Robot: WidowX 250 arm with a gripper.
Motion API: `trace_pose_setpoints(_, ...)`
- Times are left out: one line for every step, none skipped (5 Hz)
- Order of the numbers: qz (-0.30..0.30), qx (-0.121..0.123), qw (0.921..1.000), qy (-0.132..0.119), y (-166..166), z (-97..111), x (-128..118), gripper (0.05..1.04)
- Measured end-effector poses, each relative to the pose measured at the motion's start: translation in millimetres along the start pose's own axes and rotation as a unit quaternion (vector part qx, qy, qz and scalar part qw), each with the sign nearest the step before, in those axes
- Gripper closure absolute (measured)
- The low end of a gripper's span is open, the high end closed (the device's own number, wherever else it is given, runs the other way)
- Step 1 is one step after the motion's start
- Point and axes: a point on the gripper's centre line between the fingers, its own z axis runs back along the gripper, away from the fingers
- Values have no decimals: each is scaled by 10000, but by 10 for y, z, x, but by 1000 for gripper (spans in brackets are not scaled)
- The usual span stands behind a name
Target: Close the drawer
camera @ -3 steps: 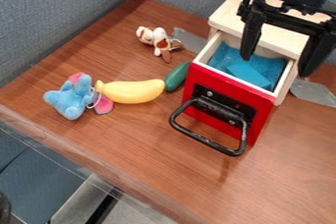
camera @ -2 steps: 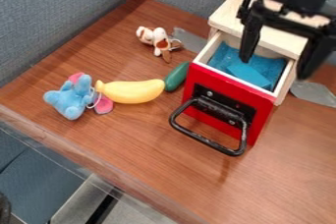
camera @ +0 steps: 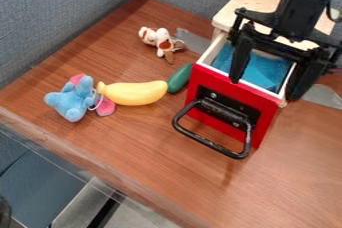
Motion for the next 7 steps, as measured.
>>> trace_pose_setpoints(-59,68,10000,43,74,-81,-101,83)
trace_pose_setpoints(-2,300,9995,108,189,-218,-166,83)
trace_pose_setpoints(39,205,9998,9,134,-364,-53,83)
trace_pose_setpoints(-92,330,9993,129,49,-555,94,83)
trace_pose_setpoints(-266,455,9986,-66,-55,-659,315,84)
trace_pose_setpoints(-399,642,9971,-14,-190,-797,438,83)
trace_pose_setpoints(-462,651,9967,-174,-270,-758,586,83)
